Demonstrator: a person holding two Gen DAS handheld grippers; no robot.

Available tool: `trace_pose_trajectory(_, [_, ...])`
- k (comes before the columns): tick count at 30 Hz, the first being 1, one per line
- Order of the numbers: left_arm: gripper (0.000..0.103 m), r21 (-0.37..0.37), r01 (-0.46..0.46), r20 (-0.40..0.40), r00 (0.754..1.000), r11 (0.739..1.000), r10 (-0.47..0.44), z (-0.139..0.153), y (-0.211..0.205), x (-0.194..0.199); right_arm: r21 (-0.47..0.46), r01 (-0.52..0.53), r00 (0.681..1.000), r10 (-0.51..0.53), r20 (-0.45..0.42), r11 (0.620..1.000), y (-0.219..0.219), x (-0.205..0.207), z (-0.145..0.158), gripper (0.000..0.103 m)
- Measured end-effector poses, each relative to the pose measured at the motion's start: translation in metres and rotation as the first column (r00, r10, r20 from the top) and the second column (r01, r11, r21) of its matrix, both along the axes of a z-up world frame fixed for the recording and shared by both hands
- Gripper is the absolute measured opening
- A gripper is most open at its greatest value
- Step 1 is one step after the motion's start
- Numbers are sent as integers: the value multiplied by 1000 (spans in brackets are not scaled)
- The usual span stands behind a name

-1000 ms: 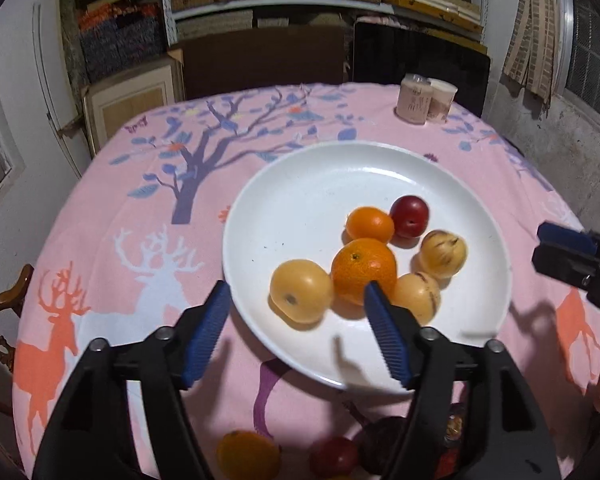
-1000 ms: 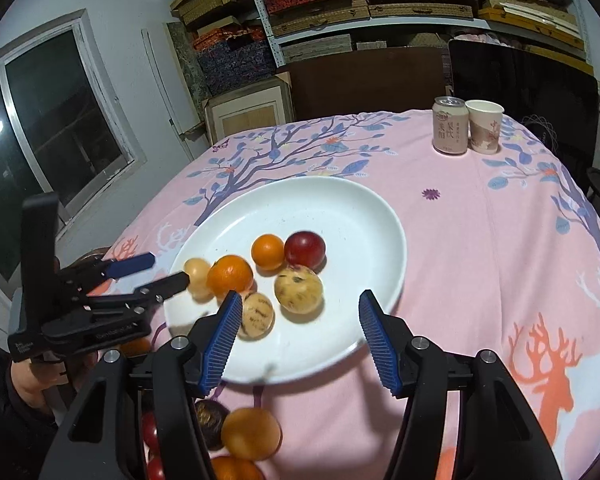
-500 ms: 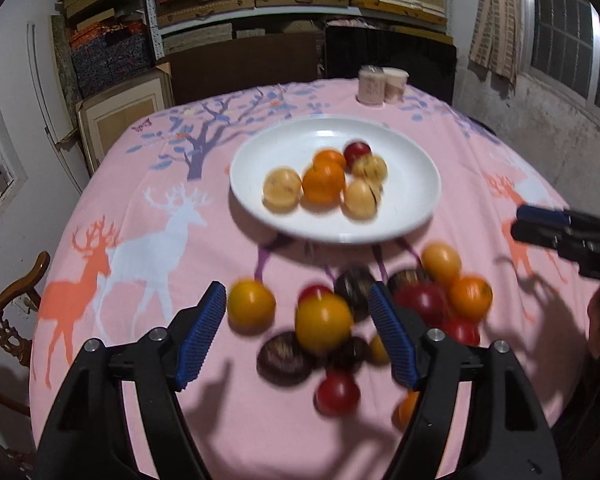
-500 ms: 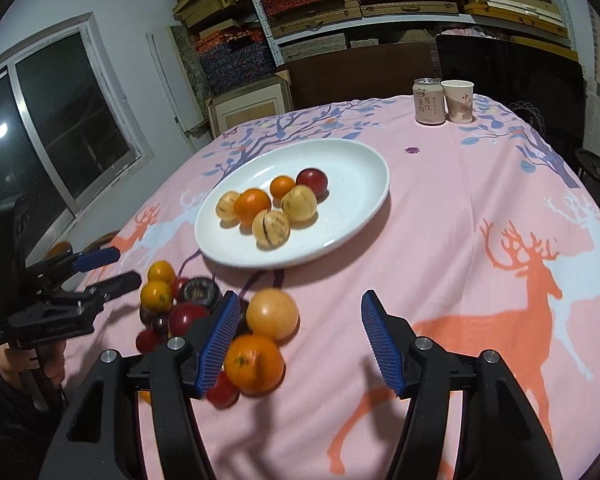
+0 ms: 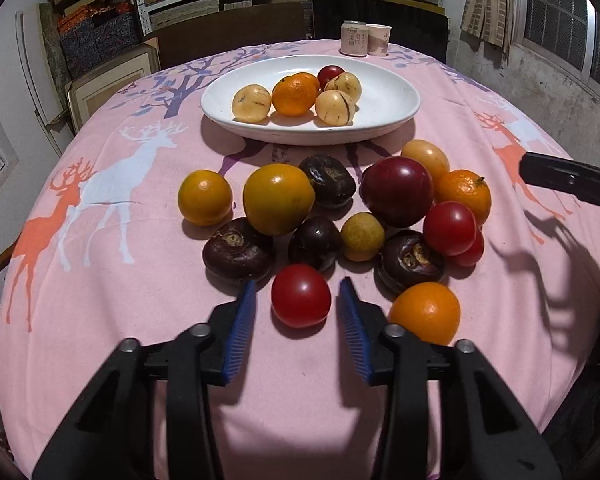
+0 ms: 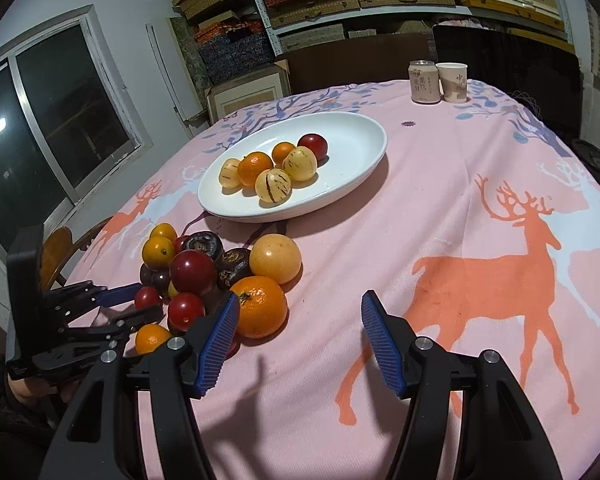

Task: Organize fruits
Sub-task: 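Grasp a red plum with the left gripper while the right grasps a tangerine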

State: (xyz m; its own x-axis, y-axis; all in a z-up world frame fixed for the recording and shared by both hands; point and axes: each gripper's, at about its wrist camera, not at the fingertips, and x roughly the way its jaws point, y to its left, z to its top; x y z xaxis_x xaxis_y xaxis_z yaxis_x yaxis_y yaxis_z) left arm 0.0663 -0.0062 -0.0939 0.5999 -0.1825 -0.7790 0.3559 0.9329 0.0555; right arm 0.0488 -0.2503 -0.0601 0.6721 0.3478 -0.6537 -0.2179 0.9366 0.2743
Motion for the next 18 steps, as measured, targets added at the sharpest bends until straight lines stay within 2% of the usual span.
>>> trace_pose_trajectory(1, [27, -9, 0, 1, 1000, 1000, 0, -1, 0, 0, -2, 0, 1000, 0, 1, 1000, -1, -1, 0, 64])
trace_pose_trajectory(5, [27, -28, 2, 41, 999, 1000, -1, 3, 2, -9, -7, -16, 1000, 16, -18, 1000, 0, -3, -5, 64])
trace_pose_trajectory(13, [27, -54, -8, 37, 999, 999, 10, 11, 10, -17, -49, -85, 996, 84, -28, 995, 26, 2, -13, 64])
trace_pose_trajectory(18, [27, -56, -2, 33, 999, 998, 4, 11, 9, -19, -40, -97, 995, 95, -43, 995, 40, 18, -15, 64])
